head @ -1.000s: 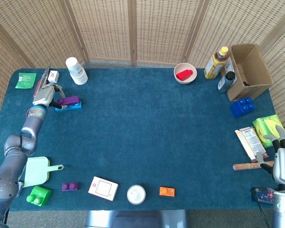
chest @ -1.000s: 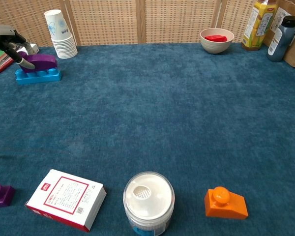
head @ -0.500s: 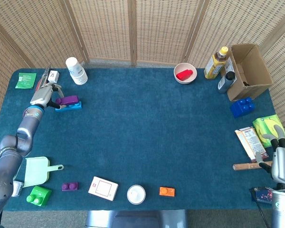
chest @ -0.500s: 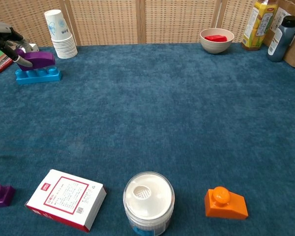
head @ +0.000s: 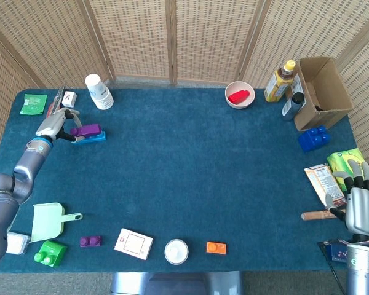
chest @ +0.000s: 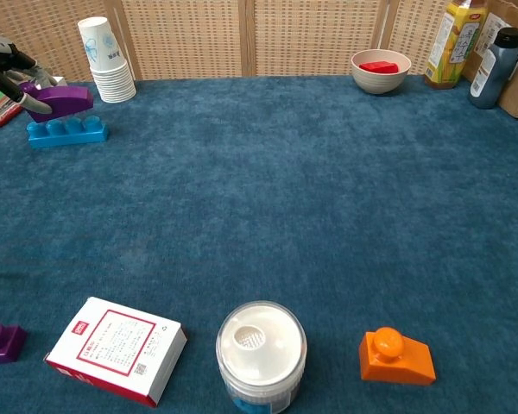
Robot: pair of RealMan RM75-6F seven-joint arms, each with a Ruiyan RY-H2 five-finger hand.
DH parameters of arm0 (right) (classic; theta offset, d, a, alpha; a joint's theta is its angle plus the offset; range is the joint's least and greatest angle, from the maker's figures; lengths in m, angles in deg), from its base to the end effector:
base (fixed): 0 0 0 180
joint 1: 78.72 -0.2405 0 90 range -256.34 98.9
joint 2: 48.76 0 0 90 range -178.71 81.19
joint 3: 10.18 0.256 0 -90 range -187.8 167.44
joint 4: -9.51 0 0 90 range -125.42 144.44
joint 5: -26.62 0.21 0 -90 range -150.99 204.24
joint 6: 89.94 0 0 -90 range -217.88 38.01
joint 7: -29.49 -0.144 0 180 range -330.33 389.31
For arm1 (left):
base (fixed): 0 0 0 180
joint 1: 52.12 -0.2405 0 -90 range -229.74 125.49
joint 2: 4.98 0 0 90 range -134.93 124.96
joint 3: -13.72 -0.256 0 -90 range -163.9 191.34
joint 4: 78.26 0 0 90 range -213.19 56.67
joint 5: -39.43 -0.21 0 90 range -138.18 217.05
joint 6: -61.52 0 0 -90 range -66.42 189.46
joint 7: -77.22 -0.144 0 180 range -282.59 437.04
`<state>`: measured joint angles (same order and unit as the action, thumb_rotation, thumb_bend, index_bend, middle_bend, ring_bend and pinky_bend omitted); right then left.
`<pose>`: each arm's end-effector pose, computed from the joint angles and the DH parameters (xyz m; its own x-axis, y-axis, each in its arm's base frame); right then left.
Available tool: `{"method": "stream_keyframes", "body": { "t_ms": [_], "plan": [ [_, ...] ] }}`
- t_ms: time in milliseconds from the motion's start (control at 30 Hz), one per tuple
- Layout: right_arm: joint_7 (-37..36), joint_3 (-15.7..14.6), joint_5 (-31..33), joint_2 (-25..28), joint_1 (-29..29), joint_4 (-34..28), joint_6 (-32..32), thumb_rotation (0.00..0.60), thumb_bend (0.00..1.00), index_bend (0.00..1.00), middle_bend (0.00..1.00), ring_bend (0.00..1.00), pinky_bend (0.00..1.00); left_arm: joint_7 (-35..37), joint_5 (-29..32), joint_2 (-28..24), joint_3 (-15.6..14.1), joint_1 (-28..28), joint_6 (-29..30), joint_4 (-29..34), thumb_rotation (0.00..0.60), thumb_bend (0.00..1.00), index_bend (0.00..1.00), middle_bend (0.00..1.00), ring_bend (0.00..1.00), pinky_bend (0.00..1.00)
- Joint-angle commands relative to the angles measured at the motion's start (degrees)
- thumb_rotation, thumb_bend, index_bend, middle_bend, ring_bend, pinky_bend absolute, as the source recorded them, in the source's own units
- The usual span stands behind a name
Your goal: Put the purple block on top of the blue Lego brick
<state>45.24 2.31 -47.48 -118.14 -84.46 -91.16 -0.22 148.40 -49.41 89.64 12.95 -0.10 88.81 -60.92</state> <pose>-0.2829 -0.2109 0.1627 0.4040 0.1792 0.8970 -0.9092 0.1868 0.3721 -0.2992 0.4883 0.0939 0.0864 0.3448 0.9347 0.9848 0.1121 -0.1324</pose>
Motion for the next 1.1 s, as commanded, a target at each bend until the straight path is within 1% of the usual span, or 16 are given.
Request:
{"method": "stream_keyframes", "body": {
  "t_ms": [33,233,533,800,1100],
  "plan": [
    [0.0,0.0,-0.1,-0.1,-0.1,0.0,0.0,0.600,0.28,0.32,0.14,0.00,0.00,1.8,-1.1,-0.6,-1.3,-0.2,1.1,0.2,0.600,0.38,0.72,0.20,0.00,0.00],
    [0.2,-0.1,-0.4,-0.3,-0.2,-0.1,0.1,0.600,0.28,0.32,0.13,0.00,0.00,4.3,-2.5,-1.2,-3.0,-0.4,2.5,0.2,0.600,0.38,0.73,0.20,0.00,0.00],
    [0.2,-0.1,-0.4,-0.4,-0.3,0.0,0.2,0.600,0.28,0.32,0.13,0.00,0.00,5.7,-3.0,-1.3,-4.3,-0.4,2.6,-0.6,0.600,0.38,0.74,0.20,0.00,0.00],
    [0.1,-0.2,-0.4,-0.3,-0.1,0.0,0.4,0.600,0.28,0.32,0.13,0.00,0.00,4.7,-3.1,-0.5,-5.0,-0.2,1.6,-2.0,0.600,0.38,0.75,0.20,0.00,0.00],
    [-0.2,-0.2,-0.4,-0.2,0.0,0.1,0.5,0.600,0.28,0.32,0.14,0.00,0.00,3.7,-2.6,0.0,-4.8,-0.2,1.5,-2.3,0.600,0.38,0.76,0.20,0.00,0.00]
  ]
}}
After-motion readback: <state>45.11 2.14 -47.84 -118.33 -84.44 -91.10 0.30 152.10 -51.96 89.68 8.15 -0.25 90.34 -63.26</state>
